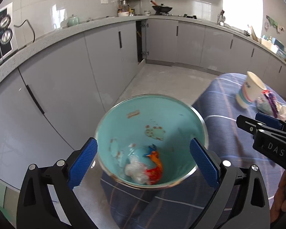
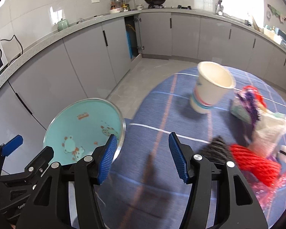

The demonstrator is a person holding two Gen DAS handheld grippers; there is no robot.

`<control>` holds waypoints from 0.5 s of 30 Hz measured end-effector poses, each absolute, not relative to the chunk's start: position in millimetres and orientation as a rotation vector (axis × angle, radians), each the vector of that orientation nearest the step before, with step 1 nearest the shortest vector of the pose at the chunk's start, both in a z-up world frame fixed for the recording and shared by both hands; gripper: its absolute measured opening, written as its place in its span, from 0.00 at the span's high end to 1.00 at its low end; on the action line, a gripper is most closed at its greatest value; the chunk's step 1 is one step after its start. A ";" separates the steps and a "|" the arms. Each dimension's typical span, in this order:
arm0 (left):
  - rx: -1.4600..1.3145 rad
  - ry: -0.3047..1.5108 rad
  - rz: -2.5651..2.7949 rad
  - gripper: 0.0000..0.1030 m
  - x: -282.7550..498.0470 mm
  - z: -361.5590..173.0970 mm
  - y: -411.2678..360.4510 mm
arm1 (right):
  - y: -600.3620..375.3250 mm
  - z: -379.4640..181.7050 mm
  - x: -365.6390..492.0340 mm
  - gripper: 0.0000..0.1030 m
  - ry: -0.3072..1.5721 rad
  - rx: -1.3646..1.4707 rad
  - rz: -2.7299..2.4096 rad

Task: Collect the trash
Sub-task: 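Move both open tools back toward the trash pile on the table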

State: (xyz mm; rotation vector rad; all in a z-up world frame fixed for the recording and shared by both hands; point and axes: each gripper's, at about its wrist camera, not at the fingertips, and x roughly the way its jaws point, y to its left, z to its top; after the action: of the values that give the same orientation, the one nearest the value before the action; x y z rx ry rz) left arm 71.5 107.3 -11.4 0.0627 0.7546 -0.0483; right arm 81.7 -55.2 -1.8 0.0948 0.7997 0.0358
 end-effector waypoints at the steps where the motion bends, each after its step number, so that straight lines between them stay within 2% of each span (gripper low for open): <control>1: 0.073 0.747 -0.054 0.07 68.0 -8.9 99.6 | -62.4 -0.3 75.8 0.45 0.793 0.095 0.024; 15: 0.162 0.747 -0.118 0.07 35.2 3.3 32.3 | -131.3 8.5 24.8 0.45 0.762 0.141 -0.071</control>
State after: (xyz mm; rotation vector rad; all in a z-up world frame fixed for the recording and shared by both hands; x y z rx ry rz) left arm 35.2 32.3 3.3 0.1618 0.7471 -0.1182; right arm 24.8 -131.3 8.5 0.1412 0.7618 -0.0707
